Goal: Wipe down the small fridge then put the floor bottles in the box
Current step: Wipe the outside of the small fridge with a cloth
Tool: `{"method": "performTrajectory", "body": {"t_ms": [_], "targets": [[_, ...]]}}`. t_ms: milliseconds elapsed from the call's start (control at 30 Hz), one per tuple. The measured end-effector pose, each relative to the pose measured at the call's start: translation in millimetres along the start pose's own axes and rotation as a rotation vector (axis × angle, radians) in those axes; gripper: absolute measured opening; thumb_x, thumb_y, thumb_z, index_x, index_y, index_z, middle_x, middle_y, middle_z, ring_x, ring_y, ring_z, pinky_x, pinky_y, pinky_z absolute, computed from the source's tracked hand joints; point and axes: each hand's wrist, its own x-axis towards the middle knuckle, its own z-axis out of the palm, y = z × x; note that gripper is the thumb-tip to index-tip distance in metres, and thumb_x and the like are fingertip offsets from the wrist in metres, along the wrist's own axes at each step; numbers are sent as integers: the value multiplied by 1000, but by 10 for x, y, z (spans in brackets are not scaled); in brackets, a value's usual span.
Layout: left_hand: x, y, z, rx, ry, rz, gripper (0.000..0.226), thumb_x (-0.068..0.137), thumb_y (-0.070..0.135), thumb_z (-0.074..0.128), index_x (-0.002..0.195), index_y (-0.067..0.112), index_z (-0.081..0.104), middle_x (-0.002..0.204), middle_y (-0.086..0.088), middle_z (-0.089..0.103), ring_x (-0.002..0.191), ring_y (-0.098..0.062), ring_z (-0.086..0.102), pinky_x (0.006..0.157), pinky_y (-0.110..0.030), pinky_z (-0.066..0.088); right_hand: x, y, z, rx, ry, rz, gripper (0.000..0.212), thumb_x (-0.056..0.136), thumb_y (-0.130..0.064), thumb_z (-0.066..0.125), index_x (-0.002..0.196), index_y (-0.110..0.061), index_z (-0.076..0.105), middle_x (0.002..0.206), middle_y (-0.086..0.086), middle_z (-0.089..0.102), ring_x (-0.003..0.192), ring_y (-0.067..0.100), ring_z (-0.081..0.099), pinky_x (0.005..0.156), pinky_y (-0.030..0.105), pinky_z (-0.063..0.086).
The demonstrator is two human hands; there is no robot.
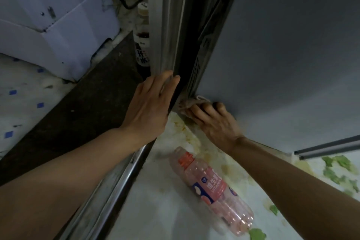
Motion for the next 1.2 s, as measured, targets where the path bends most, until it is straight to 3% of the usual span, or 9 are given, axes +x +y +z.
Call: {"method": "performTrajectory", "body": {"t_ms": [167,300,433,600,700,900,1000,1133,1200], "targets": [[9,90,66,8,-41,23,80,70,-1,67,142,8,32,145,-14,35,127,-31,37,103,-40,35,86,-245,92,-23,-125,-98,54,91,-28,47,144,-30,36,134,4,14,115,28,17,91,43,17],[40,255,59,26,-31,102,62,71,1,64,130,8,47,138,-16,42,118,-33,45,95,-41,41,47,-280,157,-57,-112,-141,47,93,-25,43,140,-28,40,131,0,25,111,27,21,90,40,18],[65,410,99,39,43,287,48,70,-2,52,117,5,56,134,-17,50,119,-33,46,97,-51,39,-337,-90,237,-72,-61,-15,69,91,5,5,128,-30,51,116,-4,45,104,20,41,87,34,30],[136,440,172,225,17,376,73,64,-8,62,134,8,48,149,-8,36,135,-27,38,106,-59,22,-1141,250,472,-72,-140,-181,65,73,-5,61,130,-34,53,123,-9,58,110,20,49,88,35,37],[134,365,202,312,-18,398,74,68,-4,49,141,7,38,154,-7,27,139,-26,32,103,-63,25,-1394,364,477,-67,-114,-95,56,77,-10,58,130,-28,55,121,-4,60,108,24,41,86,37,31],[109,337,294,438,-37,390,77,74,3,49,147,12,25,158,-4,15,143,-23,21,104,-63,24,-1043,187,343,17,-106,-33,77,79,-9,57,147,-22,23,126,0,49,107,23,50,89,38,39],[100,363,306,473,-27,370,83,74,8,64,147,13,23,158,-4,12,144,-23,17,104,-64,23,-815,61,280,59,-95,-30,69,85,5,19,147,-25,30,127,-1,51,107,22,53,89,36,44],[67,481,295,430,21,329,79,70,3,65,142,8,33,156,-9,20,141,-26,20,103,-66,22,-1018,190,337,-42,-145,-170,86,72,19,43,142,-30,36,139,-1,41,118,23,46,93,35,43],[54,581,318,416,55,330,81,68,0,67,142,6,35,155,-11,19,141,-27,19,104,-66,20,-1295,343,368,-99,-181,-169,82,78,25,28,137,-30,42,135,-3,46,118,23,47,92,34,45]]}}
